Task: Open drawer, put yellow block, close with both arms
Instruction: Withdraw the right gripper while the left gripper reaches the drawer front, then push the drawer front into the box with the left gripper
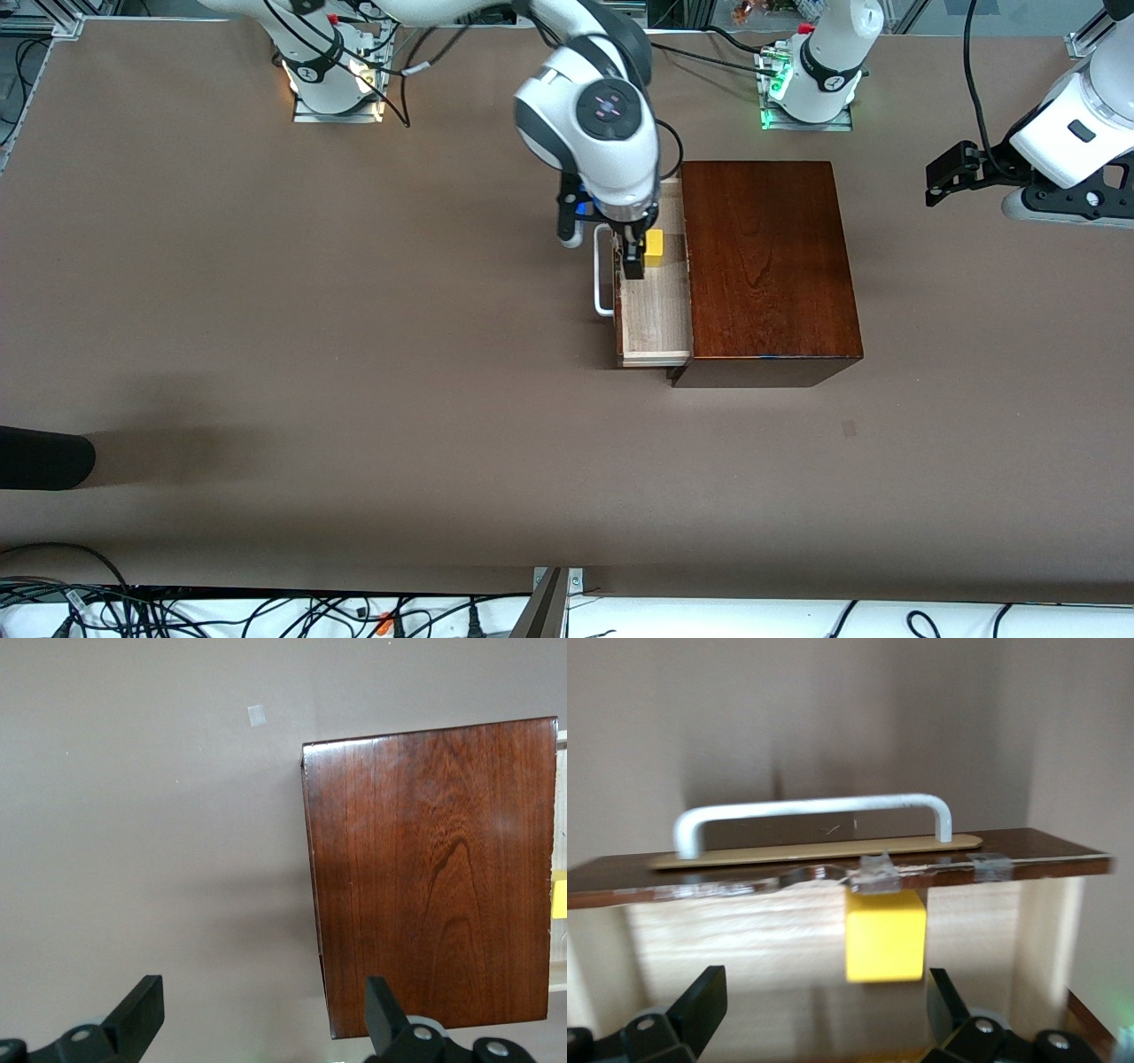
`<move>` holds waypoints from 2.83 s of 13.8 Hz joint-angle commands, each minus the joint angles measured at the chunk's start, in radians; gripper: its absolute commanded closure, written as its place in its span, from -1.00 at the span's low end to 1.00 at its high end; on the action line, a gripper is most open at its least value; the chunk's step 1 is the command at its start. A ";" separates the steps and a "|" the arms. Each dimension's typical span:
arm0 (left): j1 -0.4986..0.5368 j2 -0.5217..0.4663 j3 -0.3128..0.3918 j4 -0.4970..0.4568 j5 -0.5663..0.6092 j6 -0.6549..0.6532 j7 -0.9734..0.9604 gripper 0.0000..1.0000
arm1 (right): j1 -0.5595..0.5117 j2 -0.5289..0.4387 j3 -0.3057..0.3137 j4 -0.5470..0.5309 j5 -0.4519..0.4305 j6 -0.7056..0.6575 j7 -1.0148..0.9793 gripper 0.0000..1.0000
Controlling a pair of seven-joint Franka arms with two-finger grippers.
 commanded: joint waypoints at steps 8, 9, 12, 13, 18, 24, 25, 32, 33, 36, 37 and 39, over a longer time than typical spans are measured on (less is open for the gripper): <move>-0.112 0.094 -0.071 0.029 -0.063 -0.052 0.023 -1.00 | -0.178 -0.261 -0.247 -0.094 0.047 -0.482 -1.231 -1.00; -0.154 0.110 -0.103 0.029 -0.061 -0.049 0.026 -1.00 | -0.178 -0.303 -0.297 -0.150 0.047 -0.494 -1.366 -1.00; -0.232 0.177 -0.160 0.031 -0.066 -0.010 0.111 -1.00 | -0.177 -0.433 -0.432 -0.325 0.018 -0.488 -1.736 -1.00; -0.255 0.203 -0.178 0.032 -0.099 0.010 0.171 -1.00 | -0.177 -0.452 -0.475 -0.349 -0.002 -0.488 -1.859 -1.00; -0.335 0.304 -0.287 0.029 -0.135 0.278 0.380 -1.00 | -0.177 -0.547 -0.626 -0.496 -0.030 -0.424 -2.214 -1.00; -0.456 0.465 -0.301 0.033 0.000 0.583 0.696 -1.00 | -0.370 -0.722 -0.414 -0.698 -0.197 -0.289 -2.293 -1.00; -0.468 0.499 -0.303 0.033 0.028 0.610 0.757 -1.00 | -0.499 -0.725 -0.291 -0.695 -0.202 -0.289 -2.313 -1.00; -0.493 0.625 -0.299 0.029 0.164 0.641 0.760 -1.00 | -0.849 -0.730 0.014 -0.672 -0.249 -0.299 -2.391 -1.00; -0.493 0.634 -0.299 0.028 0.166 0.641 0.767 -1.00 | -0.849 -0.731 0.014 -0.672 -0.251 -0.293 -2.389 -1.00; -0.490 0.644 -0.296 0.026 0.174 0.635 0.774 -1.00 | -0.849 -0.731 0.011 -0.679 -0.248 -0.269 -2.393 -1.00; -0.484 0.644 -0.295 0.028 0.195 0.626 0.774 -1.00 | -0.849 -0.731 0.007 -0.677 -0.248 -0.270 -2.393 -1.00; -0.464 0.641 -0.293 0.032 0.209 0.595 0.796 -1.00 | -0.849 -0.731 0.003 -0.675 -0.246 -0.275 -2.393 -1.00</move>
